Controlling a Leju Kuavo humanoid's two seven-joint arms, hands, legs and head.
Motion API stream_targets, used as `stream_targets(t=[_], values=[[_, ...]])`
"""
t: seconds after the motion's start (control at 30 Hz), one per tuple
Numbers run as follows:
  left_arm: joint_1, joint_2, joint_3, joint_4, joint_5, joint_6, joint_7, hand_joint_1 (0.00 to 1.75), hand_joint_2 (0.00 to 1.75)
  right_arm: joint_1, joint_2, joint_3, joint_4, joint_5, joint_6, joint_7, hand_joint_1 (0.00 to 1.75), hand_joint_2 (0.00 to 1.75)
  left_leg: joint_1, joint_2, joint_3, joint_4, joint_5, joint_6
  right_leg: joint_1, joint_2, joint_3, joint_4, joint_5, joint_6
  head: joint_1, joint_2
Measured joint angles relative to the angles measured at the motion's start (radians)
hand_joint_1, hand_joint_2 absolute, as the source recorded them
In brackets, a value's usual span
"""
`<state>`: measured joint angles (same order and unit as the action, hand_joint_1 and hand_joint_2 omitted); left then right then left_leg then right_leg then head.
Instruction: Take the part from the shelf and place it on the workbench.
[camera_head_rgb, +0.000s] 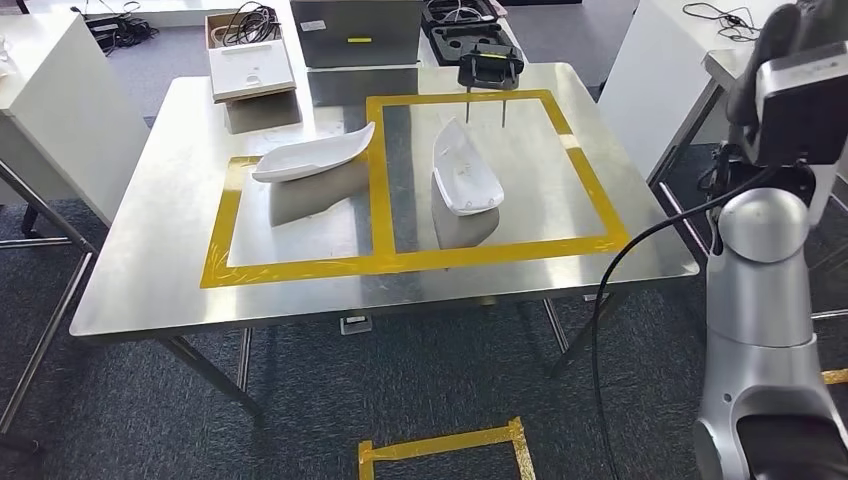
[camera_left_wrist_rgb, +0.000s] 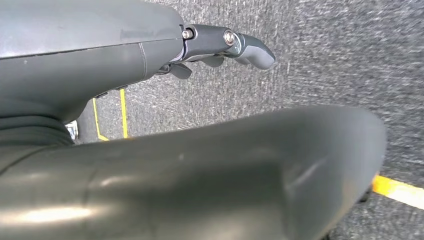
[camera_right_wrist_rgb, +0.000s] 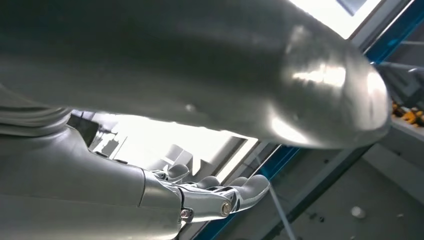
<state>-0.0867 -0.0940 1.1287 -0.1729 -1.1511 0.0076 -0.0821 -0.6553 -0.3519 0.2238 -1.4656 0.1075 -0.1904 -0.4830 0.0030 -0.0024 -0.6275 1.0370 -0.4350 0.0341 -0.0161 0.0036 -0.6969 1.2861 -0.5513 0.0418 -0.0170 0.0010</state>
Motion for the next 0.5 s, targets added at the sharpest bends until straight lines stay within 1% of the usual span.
stream_targets(t=[0.03,0.07,0.1,0.13,0.17,0.2,0.23,0.27,0.3,0.33,0.37,0.4,0.43,0.47,0.5], values=[[0.0,0.0,0.002,0.0,0.001,0.0,-0.002,0.0,0.0,0.019,-0.013,-0.008,-0.028,-0.015,0.003,-0.006,0.0,0.0,-0.001,0.001,-0.011,0.001,0.009,-0.001,0.002,0.0,0.05,-0.06,0.023,-0.005,0.0,0.0],[-0.001,-0.001,0.003,0.001,0.001,0.0,-0.003,0.0,0.0,0.034,-0.024,-0.015,-0.054,-0.024,0.002,-0.012,0.0,0.0,-0.003,0.001,-0.021,0.003,0.017,-0.004,0.005,-0.001,0.107,-0.137,0.028,-0.012,0.0,0.0],[-0.002,-0.001,0.003,0.001,0.001,0.0,-0.003,0.0,0.0,0.047,-0.032,-0.022,-0.077,-0.027,0.0,-0.016,0.0,0.0,-0.004,0.0,-0.027,0.003,0.025,-0.008,0.009,-0.002,0.15,-0.199,0.028,-0.018,-0.001,0.0],[-0.002,-0.001,0.004,0.001,0.001,0.0,-0.003,0.0,0.0,0.06,-0.04,-0.028,-0.099,-0.029,-0.003,-0.02,0.0,0.0,-0.005,0.0,-0.029,0.003,0.033,-0.014,0.012,-0.003,0.181,-0.248,0.023,-0.025,-0.001,0.0],[-0.002,-0.002,0.004,0.001,0.0,0.0,-0.003,0.0,0.0,0.071,-0.046,-0.033,-0.116,-0.029,-0.007,-0.022,0.0,0.0,-0.005,0.0,-0.03,0.001,0.04,-0.02,0.016,-0.003,0.188,-0.268,0.018,-0.03,-0.002,0.0],[-0.002,-0.001,0.004,0.001,-0.002,0.0,-0.003,0.0,0.0,0.082,-0.051,-0.037,-0.128,-0.028,-0.011,-0.024,0.0,0.0,-0.005,0.0,-0.03,-0.003,0.047,-0.027,0.015,-0.003,0.183,-0.268,0.027,-0.035,-0.002,0.0],[-0.003,-0.001,0.004,0.002,-0.006,0.0,-0.003,0.0,0.0,0.09,-0.055,-0.04,-0.139,-0.027,-0.015,-0.026,0.0,0.0,-0.004,0.0,-0.031,-0.002,0.048,-0.034,0.013,-0.003,0.177,-0.273,0.035,-0.042,-0.002,0.0],[-0.003,0.0,0.004,0.002,-0.009,0.0,-0.003,0.0,0.0,0.097,-0.058,-0.043,-0.146,-0.026,-0.018,-0.026,0.0,0.0,-0.004,-0.001,-0.038,0.005,0.036,-0.04,0.011,-0.004,0.169,-0.275,0.046,-0.048,-0.003,0.0],[-0.005,-0.001,0.004,0.002,-0.014,0.0,-0.003,0.0,0.0,0.105,-0.061,-0.047,-0.152,-0.026,-0.02,-0.027,0.0,0.0,-0.003,-0.001,-0.049,0.03,0.002,-0.045,0.007,-0.005,0.159,-0.279,0.058,-0.055,-0.004,0.0],[-0.006,-0.001,0.003,0.002,-0.019,0.0,-0.003,0.0,0.0,0.114,-0.064,-0.051,-0.156,-0.026,-0.023,-0.029,0.0,0.0,0.0,-0.001,-0.062,0.074,-0.047,-0.049,0.006,-0.006,0.147,-0.28,0.071,-0.059,-0.004,0.0],[-0.009,-0.001,0.003,0.003,-0.023,0.0,-0.002,0.0,0.0,0.126,-0.066,-0.055,-0.159,-0.027,-0.027,-0.032,0.0,0.0,0.001,0.0,-0.077,0.131,-0.099,-0.054,0.005,-0.006,0.132,-0.28,0.083,-0.061,-0.005,0.0],[-0.012,-0.001,0.003,0.003,-0.026,0.0,-0.002,0.0,0.0,0.142,-0.069,-0.058,-0.161,-0.027,-0.031,-0.036,0.0,0.0,0.003,0.0,-0.088,0.193,-0.142,-0.057,0.005,-0.006,0.119,-0.279,0.095,-0.062,-0.005,0.0],[-0.016,0.0,0.003,0.003,-0.028,0.0,-0.002,0.0,0.0,0.165,-0.07,-0.062,-0.162,-0.025,-0.037,-0.042,0.0,0.0,0.004,0.0,-0.091,0.244,-0.159,-0.06,0.005,-0.007,0.104,-0.279,0.108,-0.06,-0.005,0.0],[-0.02,0.0,0.003,0.002,-0.028,0.0,-0.003,0.0,0.0,0.193,-0.071,-0.066,-0.163,-0.02,-0.044,-0.05,0.0,0.0,0.005,0.0,-0.081,0.27,-0.151,-0.062,0.005,-0.009,0.09,-0.278,0.12,-0.058,-0.005,0.0],[-0.024,0.0,0.003,0.002,-0.028,0.0,-0.004,0.0,0.0,0.223,-0.071,-0.071,-0.163,-0.013,-0.05,-0.058,0.0,0.0,0.006,0.0,-0.056,0.264,-0.126,-0.063,0.004,-0.011,0.075,-0.276,0.131,-0.055,-0.005,0.0]])
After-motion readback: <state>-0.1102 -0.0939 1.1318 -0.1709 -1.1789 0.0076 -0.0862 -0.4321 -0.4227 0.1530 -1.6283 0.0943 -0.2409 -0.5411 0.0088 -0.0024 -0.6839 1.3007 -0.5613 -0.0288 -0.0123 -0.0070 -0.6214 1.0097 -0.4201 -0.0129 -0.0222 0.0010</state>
